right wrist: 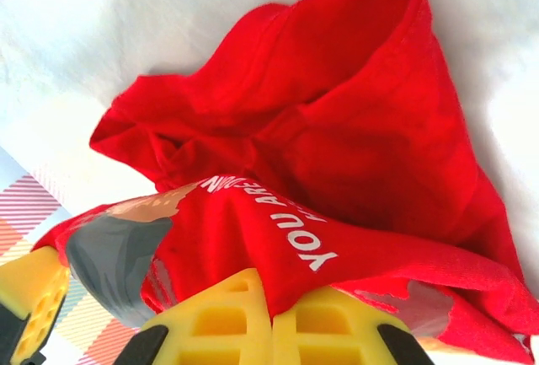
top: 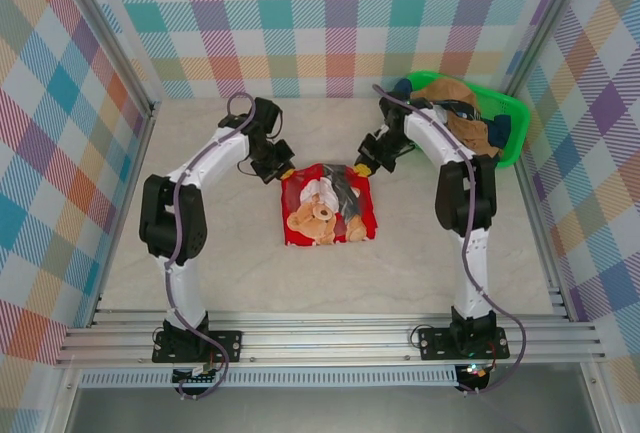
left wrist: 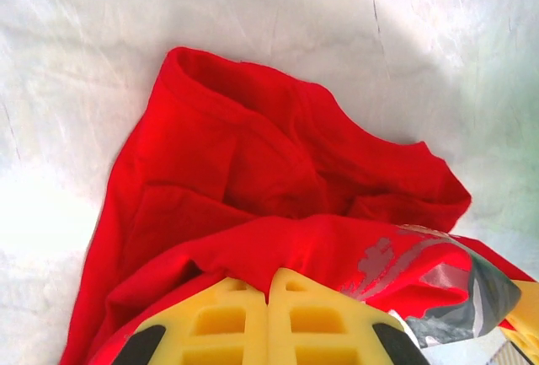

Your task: Fold and stack the t-shirts

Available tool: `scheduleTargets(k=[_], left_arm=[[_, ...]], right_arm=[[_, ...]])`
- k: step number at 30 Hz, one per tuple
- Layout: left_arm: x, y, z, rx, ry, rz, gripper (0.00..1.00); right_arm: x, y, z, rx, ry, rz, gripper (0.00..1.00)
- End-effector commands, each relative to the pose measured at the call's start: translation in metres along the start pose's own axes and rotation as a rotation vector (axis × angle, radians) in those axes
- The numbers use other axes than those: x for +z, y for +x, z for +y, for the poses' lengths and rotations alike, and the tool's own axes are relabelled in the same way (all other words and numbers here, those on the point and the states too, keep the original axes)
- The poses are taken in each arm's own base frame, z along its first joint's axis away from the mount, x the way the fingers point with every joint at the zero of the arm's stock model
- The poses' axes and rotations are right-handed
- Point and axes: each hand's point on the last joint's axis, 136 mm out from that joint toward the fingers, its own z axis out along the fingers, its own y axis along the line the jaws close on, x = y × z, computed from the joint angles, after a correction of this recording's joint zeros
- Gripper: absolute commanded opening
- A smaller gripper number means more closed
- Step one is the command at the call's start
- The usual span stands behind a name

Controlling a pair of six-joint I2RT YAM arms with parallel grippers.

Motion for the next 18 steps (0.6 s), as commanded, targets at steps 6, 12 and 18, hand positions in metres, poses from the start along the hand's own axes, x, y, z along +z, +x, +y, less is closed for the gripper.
scheduleTargets(k=[6,12,18], left_arm=[[0.008,-0.040,-0.008,0.065,0.007,-0.079,0.14],[-0.030,-0.042,0.006,0.063,-0.019,-0.184,0.58],[-0.009,0.020,0.053,0.029,-0.039,-0.031,0.51]], right_arm=[[0.009,-0.028,0.001,-0.049,0.009,-0.039,0.32],[-0.038,-0.037,0.019,-0.181,0.049,-0.199,0.51],[-0.069,-0.001,0.001,-0.211,0.072,-0.278,0.54]])
